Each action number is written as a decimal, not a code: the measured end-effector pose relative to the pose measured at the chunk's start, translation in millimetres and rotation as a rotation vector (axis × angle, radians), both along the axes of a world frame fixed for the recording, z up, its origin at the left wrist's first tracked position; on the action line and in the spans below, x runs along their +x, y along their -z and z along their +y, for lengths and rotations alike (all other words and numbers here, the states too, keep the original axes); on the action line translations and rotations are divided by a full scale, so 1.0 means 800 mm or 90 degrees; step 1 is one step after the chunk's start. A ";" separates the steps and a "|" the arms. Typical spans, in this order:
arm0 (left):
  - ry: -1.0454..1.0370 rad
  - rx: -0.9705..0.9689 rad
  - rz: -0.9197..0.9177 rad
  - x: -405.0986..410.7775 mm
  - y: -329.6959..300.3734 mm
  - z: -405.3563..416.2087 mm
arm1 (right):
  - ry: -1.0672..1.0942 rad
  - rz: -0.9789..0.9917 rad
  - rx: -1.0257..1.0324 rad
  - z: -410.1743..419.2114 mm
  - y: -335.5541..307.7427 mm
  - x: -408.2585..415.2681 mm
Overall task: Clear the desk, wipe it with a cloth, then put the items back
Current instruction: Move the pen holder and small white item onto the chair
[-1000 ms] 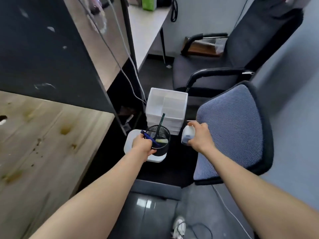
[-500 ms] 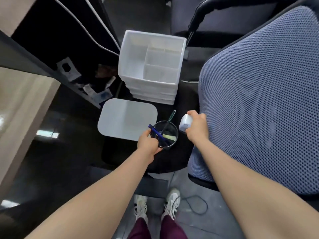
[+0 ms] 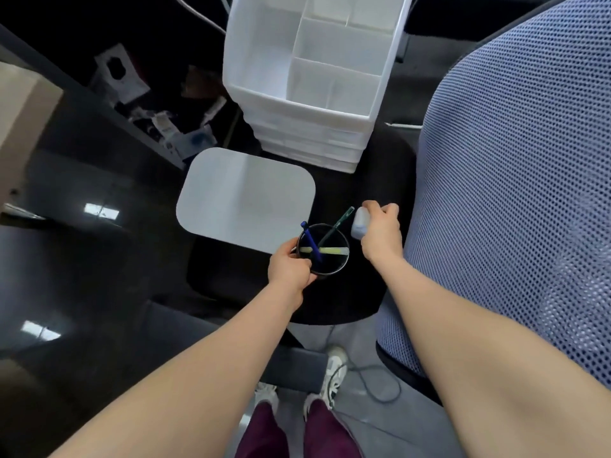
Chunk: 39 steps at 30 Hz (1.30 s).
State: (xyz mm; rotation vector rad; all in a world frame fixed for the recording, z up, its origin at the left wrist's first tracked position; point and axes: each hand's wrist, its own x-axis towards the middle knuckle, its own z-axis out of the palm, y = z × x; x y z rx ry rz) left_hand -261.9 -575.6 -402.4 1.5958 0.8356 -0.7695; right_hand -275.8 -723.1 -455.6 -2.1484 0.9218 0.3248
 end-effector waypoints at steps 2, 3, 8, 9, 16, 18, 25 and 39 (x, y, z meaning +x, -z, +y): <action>-0.001 0.000 0.012 0.000 0.005 0.004 | -0.008 0.004 -0.006 0.001 0.007 -0.001; 0.001 0.003 0.016 -0.001 0.007 0.004 | -0.009 0.007 -0.007 0.001 0.009 -0.002; -0.050 -0.040 0.028 -0.004 0.024 0.011 | -0.001 0.051 -0.005 0.001 0.019 -0.005; -0.055 -0.045 0.028 -0.005 0.027 0.011 | -0.003 0.059 -0.006 0.001 0.020 -0.005; 0.034 0.006 0.013 -0.008 0.039 0.005 | -0.035 0.088 -0.014 0.000 0.015 -0.004; 0.082 0.033 0.006 -0.007 0.037 0.007 | -0.053 0.123 -0.047 0.001 0.006 -0.004; 0.190 0.164 -0.124 -0.007 -0.022 0.044 | -0.109 0.120 -0.137 0.013 -0.080 -0.008; 0.159 0.237 -0.376 -0.108 -0.242 0.282 | -0.262 -0.069 -0.144 0.258 -0.325 -0.076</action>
